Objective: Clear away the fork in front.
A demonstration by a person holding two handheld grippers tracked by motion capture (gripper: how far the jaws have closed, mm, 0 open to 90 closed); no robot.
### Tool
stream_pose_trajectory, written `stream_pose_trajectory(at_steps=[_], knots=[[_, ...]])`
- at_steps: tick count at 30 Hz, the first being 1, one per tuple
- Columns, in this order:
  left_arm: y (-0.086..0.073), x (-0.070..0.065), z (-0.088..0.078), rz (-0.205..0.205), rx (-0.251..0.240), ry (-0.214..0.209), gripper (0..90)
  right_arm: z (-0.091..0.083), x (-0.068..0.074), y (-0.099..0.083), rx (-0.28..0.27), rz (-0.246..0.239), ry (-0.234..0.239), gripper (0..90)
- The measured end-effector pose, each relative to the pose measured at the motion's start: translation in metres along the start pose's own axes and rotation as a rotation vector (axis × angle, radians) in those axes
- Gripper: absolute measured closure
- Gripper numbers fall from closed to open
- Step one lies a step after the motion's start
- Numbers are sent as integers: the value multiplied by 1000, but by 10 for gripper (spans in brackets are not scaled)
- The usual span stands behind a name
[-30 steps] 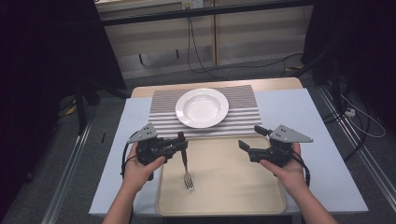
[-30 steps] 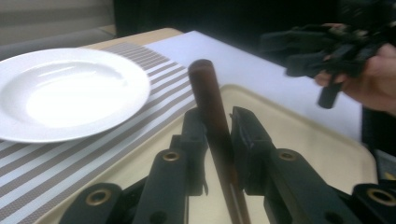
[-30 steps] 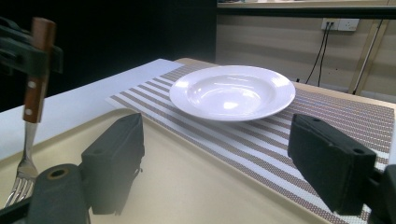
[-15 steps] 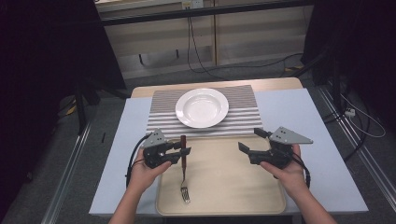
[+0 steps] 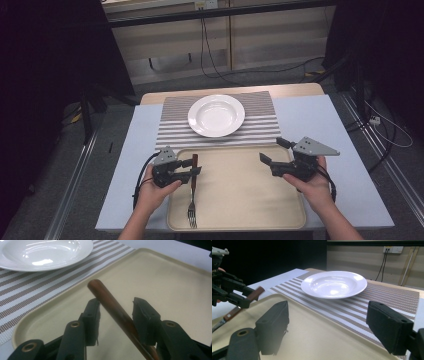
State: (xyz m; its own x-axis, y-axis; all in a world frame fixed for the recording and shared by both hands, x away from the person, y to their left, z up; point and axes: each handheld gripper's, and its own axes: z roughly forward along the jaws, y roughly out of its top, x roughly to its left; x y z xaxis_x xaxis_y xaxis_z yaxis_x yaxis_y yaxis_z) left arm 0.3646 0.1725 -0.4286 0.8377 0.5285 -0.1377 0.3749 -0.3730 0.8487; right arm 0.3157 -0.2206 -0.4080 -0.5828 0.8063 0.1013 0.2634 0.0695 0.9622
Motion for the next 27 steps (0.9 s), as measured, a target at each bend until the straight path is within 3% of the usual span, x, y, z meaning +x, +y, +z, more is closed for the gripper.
stream_pose_trajectory(at_steps=[3,8,19,23,27], knots=[[-1,0,-2,5,1,4,589,-1,0,1,-3,-8,-4,180],[-4,-1,-9,-6,-11,27,556,-3,1,1,-4,1,-6,180],[-10,1,-43,-67,-108,63,329,-7,2,1,23,-8,-12,166],[-16,3,-54,-42,-116,74,263,-13,-1,-6,48,0,-24,155],[-20,2,-61,-51,-112,85,226,-23,-4,-11,70,-2,-36,147]])
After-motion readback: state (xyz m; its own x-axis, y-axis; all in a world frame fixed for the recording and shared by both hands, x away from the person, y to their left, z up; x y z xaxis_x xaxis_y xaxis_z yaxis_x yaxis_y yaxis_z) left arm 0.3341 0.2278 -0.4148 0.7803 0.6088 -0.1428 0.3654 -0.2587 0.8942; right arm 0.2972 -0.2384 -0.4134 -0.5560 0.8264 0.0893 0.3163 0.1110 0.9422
